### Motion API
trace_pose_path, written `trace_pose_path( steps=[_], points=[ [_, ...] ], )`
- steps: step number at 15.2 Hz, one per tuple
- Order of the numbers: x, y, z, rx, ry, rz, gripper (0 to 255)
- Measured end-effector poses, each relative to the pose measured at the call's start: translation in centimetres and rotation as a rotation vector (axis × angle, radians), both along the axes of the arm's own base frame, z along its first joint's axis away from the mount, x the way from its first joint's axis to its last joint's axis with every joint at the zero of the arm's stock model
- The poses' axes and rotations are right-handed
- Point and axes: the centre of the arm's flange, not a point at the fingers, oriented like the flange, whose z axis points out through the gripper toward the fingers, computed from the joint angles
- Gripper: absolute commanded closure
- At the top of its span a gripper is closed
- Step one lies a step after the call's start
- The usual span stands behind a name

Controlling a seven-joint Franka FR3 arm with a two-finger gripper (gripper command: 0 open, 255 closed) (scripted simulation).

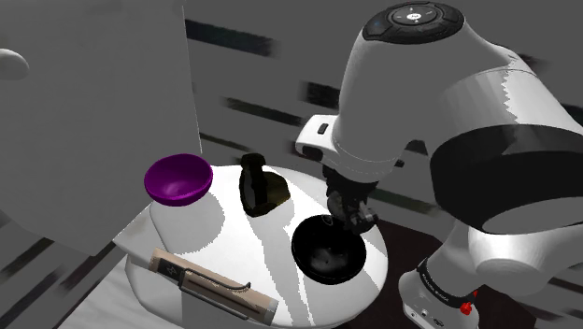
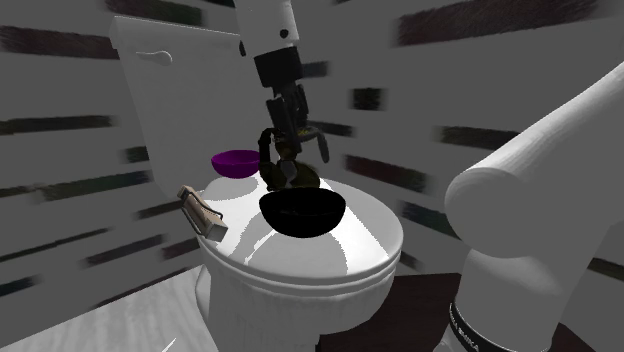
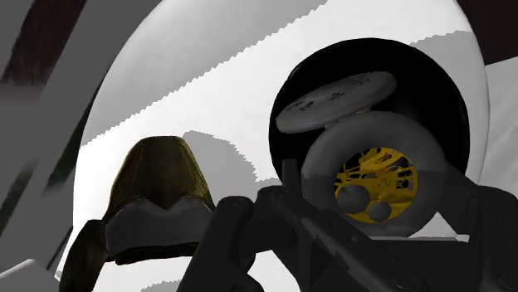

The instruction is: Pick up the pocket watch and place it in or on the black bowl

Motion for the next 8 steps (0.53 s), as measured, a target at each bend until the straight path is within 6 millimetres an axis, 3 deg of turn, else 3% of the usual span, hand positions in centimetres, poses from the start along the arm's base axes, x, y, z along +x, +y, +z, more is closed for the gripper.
trace_pose_path(
  steps=[8],
  points=[
    [-0.2,0.2,-4.0,0.000,0.001,-0.001,255]
  ],
)
